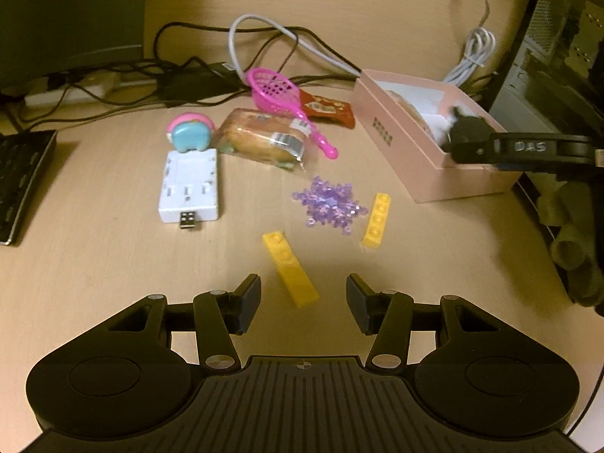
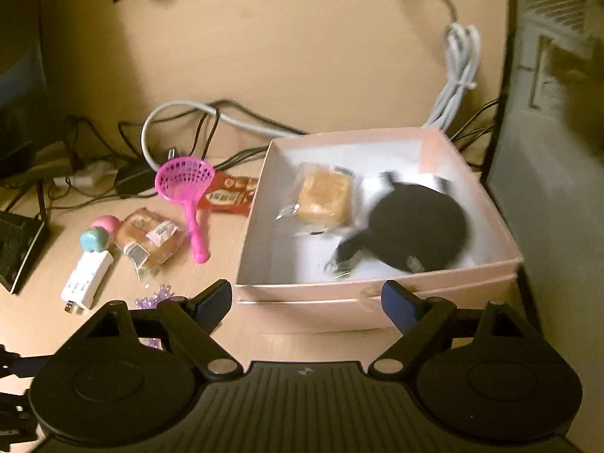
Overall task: Organize objects
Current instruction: 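Grasp the long yellow brick with the left gripper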
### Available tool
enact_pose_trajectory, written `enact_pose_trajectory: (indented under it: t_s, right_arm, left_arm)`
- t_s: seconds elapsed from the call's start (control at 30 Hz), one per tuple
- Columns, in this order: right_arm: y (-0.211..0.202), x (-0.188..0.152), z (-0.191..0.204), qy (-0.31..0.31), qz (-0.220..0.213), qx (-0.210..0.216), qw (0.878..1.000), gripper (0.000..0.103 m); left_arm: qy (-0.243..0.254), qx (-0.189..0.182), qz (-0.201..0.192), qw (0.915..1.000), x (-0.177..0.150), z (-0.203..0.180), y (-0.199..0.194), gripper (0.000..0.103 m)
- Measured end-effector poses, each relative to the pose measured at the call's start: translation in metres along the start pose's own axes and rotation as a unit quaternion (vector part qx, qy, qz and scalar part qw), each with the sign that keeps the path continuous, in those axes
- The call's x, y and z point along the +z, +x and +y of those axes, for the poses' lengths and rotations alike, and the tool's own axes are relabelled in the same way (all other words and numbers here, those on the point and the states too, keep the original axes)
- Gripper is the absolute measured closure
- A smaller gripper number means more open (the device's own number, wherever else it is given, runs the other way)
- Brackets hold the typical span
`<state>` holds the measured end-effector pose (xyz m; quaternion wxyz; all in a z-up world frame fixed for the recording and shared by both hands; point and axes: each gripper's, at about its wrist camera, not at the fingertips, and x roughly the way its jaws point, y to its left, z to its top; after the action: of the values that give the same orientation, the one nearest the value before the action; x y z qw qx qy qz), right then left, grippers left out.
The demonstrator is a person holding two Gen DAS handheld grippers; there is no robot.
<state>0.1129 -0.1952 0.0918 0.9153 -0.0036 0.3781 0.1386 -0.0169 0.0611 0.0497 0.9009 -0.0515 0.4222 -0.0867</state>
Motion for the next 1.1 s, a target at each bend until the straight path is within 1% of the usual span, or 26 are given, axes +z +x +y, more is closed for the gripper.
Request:
enact_pose_trajectory:
  t_s: [0.03,0.13,0.23,0.37,0.4,0.47,0.53,0.6,0.63,0.67,0.7,0.73,0.8,0.83,0.87,1.0,1.1]
  right_arm:
    - [0.005,0.002,0.001,-0.001,0.003,-0.001,1.000,0.010]
    - [0.020,0.005,0.009,-0.005,0.002,0.025,1.000,0.009]
    - [0.031,0.004,0.029,-0.035,-0.004,0.033,0.999,0.009]
    - [0.037,-0.002,0.050,-0.058,0.013,0.084,0.995,0.009]
    - [0.038,-0.006,0.055,-0.064,0.016,0.087,0.994,0.009]
    - [0.033,-0.013,0.067,-0.078,0.004,0.075,0.994,0.009]
    - [0.019,-0.014,0.075,-0.109,-0.025,0.062,0.992,0.009]
    - [0.013,-0.009,0.086,-0.157,-0.066,0.004,0.985,0.009]
    - [0.015,-0.007,0.087,-0.165,-0.078,-0.017,0.983,0.009]
    - [0.018,-0.003,0.084,-0.161,-0.084,-0.036,0.983,0.009]
    - [0.022,0.001,0.077,-0.147,-0.081,-0.042,0.985,0.009]
    - [0.027,0.003,0.066,-0.126,-0.070,-0.039,0.989,0.009]
    - [0.038,0.001,0.041,-0.074,-0.021,-0.008,0.997,0.009]
    - [0.037,-0.001,0.033,-0.061,-0.019,0.001,0.998,0.009]
    - [0.031,-0.006,0.028,-0.063,-0.021,0.011,0.998,0.009]
    - [0.009,-0.025,0.025,-0.092,-0.021,0.028,0.995,0.008]
    - [-0.002,-0.039,0.028,-0.123,-0.030,0.021,0.992,0.008]
  left_arm:
    - [-0.001,0.003,-0.001,1.0000,0.000,0.002,-0.001,0.049]
    - [-0.008,0.014,-0.001,0.9999,-0.001,0.010,-0.005,0.049]
    - [-0.020,0.027,0.001,0.9995,-0.004,0.019,-0.008,0.049]
    - [-0.033,0.038,0.001,0.9988,-0.007,0.029,-0.013,0.049]
    - [-0.035,0.040,0.001,0.9986,-0.008,0.031,-0.014,0.049]
    - [-0.038,0.043,0.002,0.9983,-0.010,0.034,-0.016,0.049]
    - [-0.044,0.044,0.003,0.9980,-0.011,0.037,-0.017,0.049]
    - [-0.049,0.044,0.005,0.9978,-0.011,0.037,-0.015,0.049]
    - [-0.049,0.044,0.006,0.9978,-0.010,0.035,-0.014,0.049]
    - [-0.045,0.041,0.005,0.9981,-0.009,0.033,-0.014,0.049]
    - [-0.041,0.038,0.003,0.9984,-0.009,0.030,-0.014,0.049]
    - [-0.038,0.034,0.002,0.9987,-0.009,0.028,-0.014,0.049]
    - [-0.032,0.027,0.003,0.9991,-0.009,0.023,-0.013,0.049]
    - [-0.030,0.025,0.003,0.9992,-0.009,0.022,-0.013,0.049]
    - [-0.029,0.023,0.005,0.9993,-0.009,0.020,-0.011,0.049]
    - [-0.033,0.018,0.013,0.9992,-0.011,0.017,-0.005,0.049]
    - [-0.025,0.009,0.014,0.9995,-0.010,0.010,-0.003,0.049]
